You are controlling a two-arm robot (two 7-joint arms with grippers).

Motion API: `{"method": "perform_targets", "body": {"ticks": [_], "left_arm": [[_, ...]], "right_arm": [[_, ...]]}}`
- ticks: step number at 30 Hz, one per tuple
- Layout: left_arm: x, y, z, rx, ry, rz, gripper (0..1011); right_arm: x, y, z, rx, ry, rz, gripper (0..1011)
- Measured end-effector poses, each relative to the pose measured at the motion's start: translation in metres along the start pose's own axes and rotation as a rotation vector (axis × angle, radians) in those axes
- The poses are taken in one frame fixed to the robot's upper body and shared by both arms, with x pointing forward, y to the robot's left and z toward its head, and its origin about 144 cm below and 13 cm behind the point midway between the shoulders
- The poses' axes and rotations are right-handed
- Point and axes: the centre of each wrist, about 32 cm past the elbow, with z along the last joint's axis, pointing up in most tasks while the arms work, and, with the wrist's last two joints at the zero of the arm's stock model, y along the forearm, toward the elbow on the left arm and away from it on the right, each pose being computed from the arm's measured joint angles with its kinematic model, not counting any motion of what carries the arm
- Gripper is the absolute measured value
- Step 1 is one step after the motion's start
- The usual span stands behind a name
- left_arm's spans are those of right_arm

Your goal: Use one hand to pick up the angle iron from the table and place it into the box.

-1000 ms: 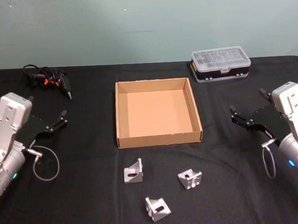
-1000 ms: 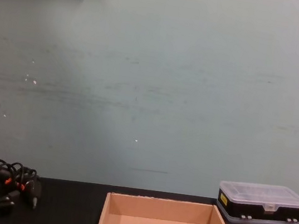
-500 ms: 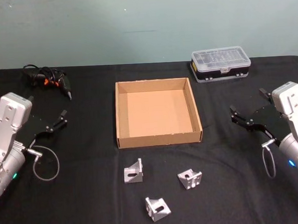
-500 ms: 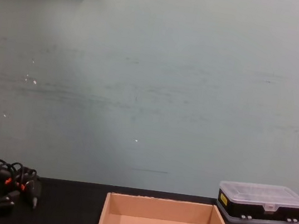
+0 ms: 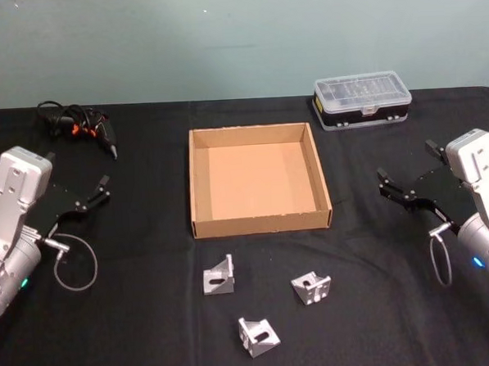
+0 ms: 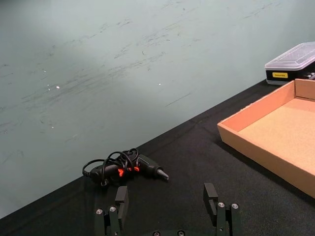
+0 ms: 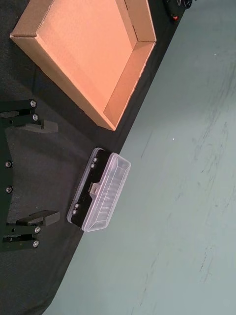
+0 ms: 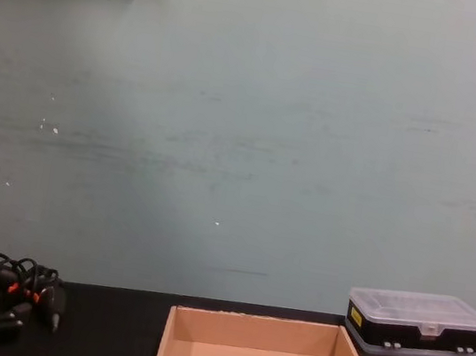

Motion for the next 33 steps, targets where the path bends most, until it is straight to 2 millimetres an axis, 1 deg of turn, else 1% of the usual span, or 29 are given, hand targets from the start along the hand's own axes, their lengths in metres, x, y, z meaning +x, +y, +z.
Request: {"method": "perform_targets", "body": {"ticks": [8, 14, 17, 18, 23, 24, 26, 27, 28, 30, 32, 33], "left_arm": [[0.0, 0.0, 0.0, 0.0, 0.0, 0.0, 1000], [0.0, 0.0, 0.0, 0.0, 0.0, 0.0, 1000], [0.0, 0.0, 0.0, 0.0, 0.0, 0.0, 1000], [0.0, 0.0, 0.0, 0.0, 0.0, 0.0, 1000], [0.0, 0.0, 0.0, 0.0, 0.0, 0.0, 1000], [0.0, 0.0, 0.0, 0.0, 0.0, 0.0, 1000], [0.0, 0.0, 0.0, 0.0, 0.0, 0.0, 1000], [0.0, 0.0, 0.0, 0.0, 0.0, 0.0, 1000], [0.0, 0.0, 0.0, 0.0, 0.0, 0.0, 1000], [0.0, 0.0, 0.0, 0.0, 0.0, 0.0, 1000], [0.0, 0.0, 0.0, 0.0, 0.0, 0.0, 1000], [0.0, 0.0, 0.0, 0.0, 0.0, 0.0, 1000]], "right_arm": [[0.002, -0.001, 0.003, -0.008, -0.002, 0.018, 1000], [0.01, -0.006, 0.013, -0.012, -0.017, 0.069, 1000], [0.019, -0.011, 0.025, -0.012, -0.048, 0.123, 1000], [0.019, -0.011, 0.025, -0.012, -0.048, 0.123, 1000], [0.039, -0.019, 0.05, -0.024, -0.131, 0.249, 1000], [0.045, -0.021, 0.06, -0.032, -0.163, 0.294, 1000], [0.051, -0.022, 0.067, -0.044, -0.186, 0.338, 1000], [0.056, -0.023, 0.075, -0.054, -0.212, 0.378, 1000], [0.056, -0.023, 0.075, -0.054, -0.212, 0.378, 1000], [0.065, -0.024, 0.091, -0.074, -0.269, 0.463, 1000], [0.07, -0.024, 0.098, -0.085, -0.302, 0.508, 1000], [0.073, -0.024, 0.105, -0.095, -0.328, 0.553, 1000]]}}
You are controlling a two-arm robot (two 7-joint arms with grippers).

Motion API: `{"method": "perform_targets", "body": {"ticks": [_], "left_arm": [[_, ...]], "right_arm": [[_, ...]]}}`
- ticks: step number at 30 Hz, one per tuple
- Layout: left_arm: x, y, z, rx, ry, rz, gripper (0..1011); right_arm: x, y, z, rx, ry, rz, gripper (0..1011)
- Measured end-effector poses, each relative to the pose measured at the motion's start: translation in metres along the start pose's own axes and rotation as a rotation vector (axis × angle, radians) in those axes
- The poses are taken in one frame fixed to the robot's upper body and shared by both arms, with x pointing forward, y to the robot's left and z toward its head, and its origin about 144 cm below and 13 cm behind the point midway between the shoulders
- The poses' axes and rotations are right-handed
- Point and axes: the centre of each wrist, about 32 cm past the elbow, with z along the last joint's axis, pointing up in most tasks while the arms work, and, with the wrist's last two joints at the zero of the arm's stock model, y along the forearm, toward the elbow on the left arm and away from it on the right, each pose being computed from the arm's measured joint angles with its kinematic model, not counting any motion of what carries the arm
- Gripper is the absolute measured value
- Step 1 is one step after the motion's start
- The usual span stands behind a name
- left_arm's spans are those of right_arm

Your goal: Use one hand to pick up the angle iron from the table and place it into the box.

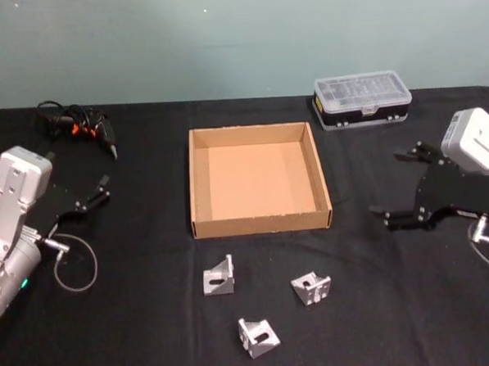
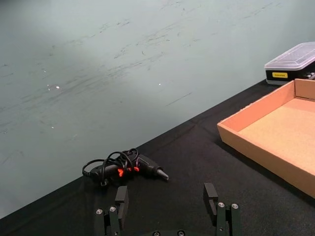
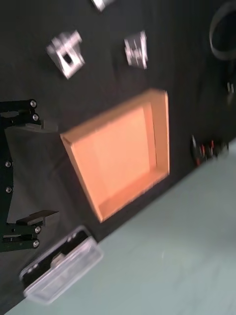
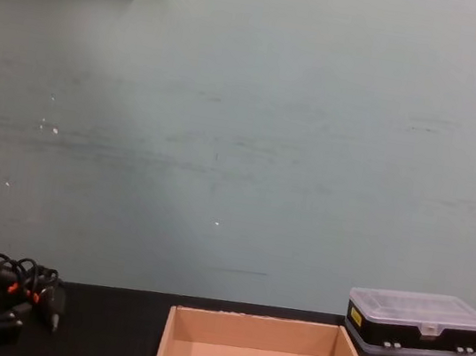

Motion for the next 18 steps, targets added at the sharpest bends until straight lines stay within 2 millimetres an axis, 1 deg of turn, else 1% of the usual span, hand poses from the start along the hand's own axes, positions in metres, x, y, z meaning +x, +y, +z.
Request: {"method": "perform_targets", "body": {"ticks": [7, 10, 13, 18], "left_arm": [[0.0, 0.0, 0.0, 0.0, 0.0, 0.0, 1000], [0.0, 0.0, 0.0, 0.0, 0.0, 0.0, 1000], [0.0, 0.0, 0.0, 0.0, 0.0, 0.0, 1000], [0.0, 0.0, 0.0, 0.0, 0.0, 0.0, 1000]], "right_arm": [[0.018, -0.005, 0.019, -0.03, -0.075, 0.148, 1000], [0.028, -0.006, 0.032, -0.041, -0.117, 0.226, 1000], [0.035, -0.005, 0.041, -0.043, -0.145, 0.28, 1000], [0.04, 0.0, 0.053, -0.05, -0.188, 0.374, 1000]]}}
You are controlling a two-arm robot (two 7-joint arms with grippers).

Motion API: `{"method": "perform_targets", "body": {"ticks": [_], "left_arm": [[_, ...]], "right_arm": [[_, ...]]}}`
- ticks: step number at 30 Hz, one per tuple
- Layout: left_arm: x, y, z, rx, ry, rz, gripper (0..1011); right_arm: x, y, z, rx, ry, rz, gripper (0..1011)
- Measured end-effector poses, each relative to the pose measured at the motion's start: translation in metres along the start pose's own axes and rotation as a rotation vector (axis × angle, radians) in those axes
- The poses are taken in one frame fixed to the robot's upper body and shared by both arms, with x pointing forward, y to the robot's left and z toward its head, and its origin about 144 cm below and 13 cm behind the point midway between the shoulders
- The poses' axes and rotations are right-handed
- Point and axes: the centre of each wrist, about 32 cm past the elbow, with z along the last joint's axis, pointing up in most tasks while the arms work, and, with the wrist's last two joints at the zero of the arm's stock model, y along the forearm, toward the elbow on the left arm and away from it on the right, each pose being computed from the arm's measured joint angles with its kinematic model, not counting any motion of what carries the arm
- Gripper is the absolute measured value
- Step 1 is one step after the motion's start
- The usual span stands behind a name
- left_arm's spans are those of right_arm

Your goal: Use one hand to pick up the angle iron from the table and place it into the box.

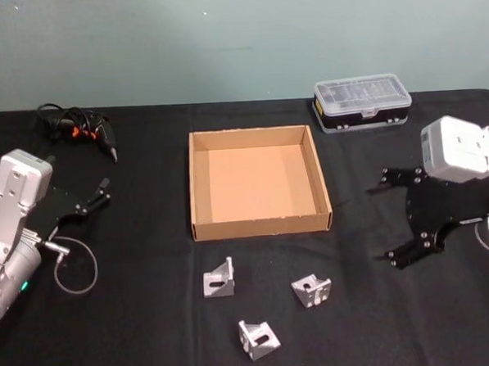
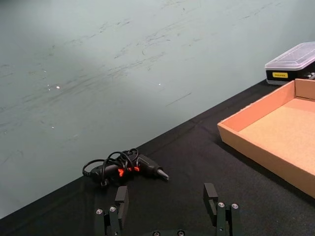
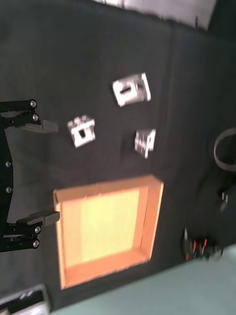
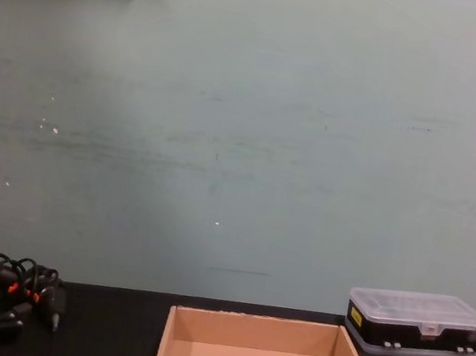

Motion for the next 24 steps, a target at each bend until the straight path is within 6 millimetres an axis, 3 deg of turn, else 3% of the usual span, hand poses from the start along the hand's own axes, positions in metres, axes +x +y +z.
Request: {"method": "perform_targets", "body": {"ticks": [11, 24], "left_arm": [[0.0, 0.0, 0.0, 0.0, 0.0, 0.0, 1000], [0.0, 0.0, 0.0, 0.0, 0.0, 0.0, 1000]], "right_arm": [[0.004, 0.022, 0.011, -0.042, -0.069, 0.19, 1000], [0.009, 0.057, 0.013, -0.078, -0.097, 0.287, 1000]]}}
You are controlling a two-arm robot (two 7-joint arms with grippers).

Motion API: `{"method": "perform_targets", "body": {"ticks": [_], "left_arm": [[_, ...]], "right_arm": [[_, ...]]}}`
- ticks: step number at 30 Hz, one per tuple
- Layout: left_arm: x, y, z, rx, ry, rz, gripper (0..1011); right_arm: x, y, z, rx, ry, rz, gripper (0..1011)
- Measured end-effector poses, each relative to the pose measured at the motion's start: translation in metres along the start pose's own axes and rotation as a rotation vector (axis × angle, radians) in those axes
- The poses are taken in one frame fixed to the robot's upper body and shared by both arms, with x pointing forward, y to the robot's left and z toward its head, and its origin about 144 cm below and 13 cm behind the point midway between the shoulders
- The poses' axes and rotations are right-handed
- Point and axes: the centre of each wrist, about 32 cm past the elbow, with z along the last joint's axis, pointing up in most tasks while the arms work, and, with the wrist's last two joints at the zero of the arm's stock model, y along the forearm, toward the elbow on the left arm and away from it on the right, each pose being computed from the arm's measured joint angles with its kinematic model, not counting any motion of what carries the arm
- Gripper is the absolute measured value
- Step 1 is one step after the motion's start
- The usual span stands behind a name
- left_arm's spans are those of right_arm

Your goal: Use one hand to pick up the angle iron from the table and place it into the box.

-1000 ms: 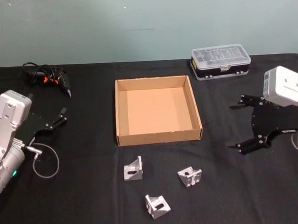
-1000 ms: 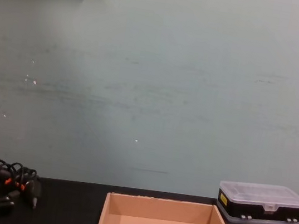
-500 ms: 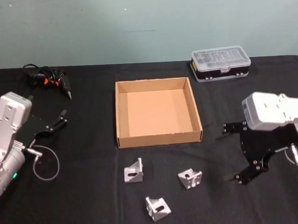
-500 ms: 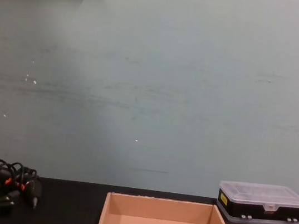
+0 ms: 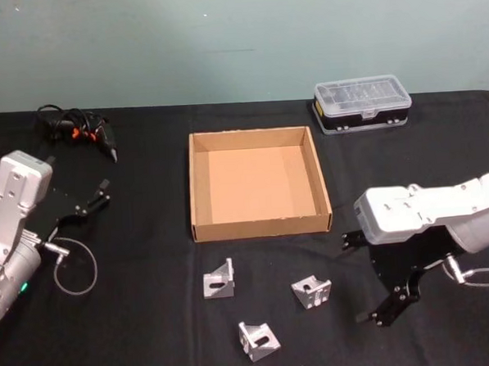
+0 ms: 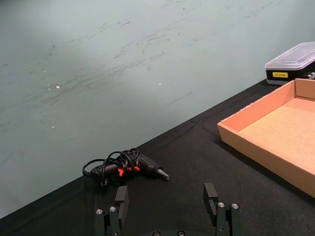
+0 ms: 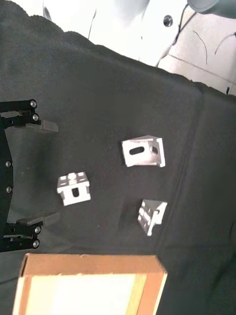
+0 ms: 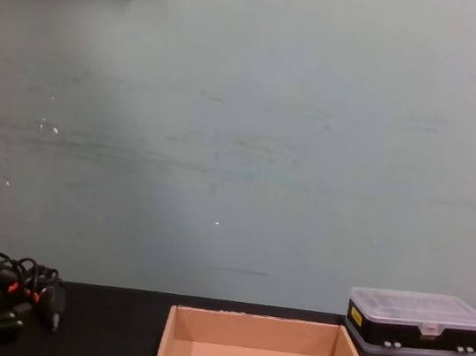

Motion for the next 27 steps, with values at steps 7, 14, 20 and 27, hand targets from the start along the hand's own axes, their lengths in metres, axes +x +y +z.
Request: {"method": "perform_targets", "body": {"ticks": [7, 14, 20, 27], "left_arm": [[0.0, 0.0, 0.0, 0.0, 0.0, 0.0, 1000], [0.0, 0.0, 0.0, 0.0, 0.0, 0.0, 1000], [0.0, 0.0, 0.0, 0.0, 0.0, 0.0, 1000], [0.0, 0.0, 0.0, 0.0, 0.0, 0.0, 1000]], "right_arm": [[0.009, 0.019, 0.003, -0.015, -0.02, 0.047, 1000], [0.016, 0.033, 0.003, -0.022, -0.019, 0.068, 1000], [0.02, 0.042, 0.001, -0.021, -0.014, 0.076, 1000], [0.023, 0.048, 0.001, -0.02, -0.015, 0.076, 1000]]}}
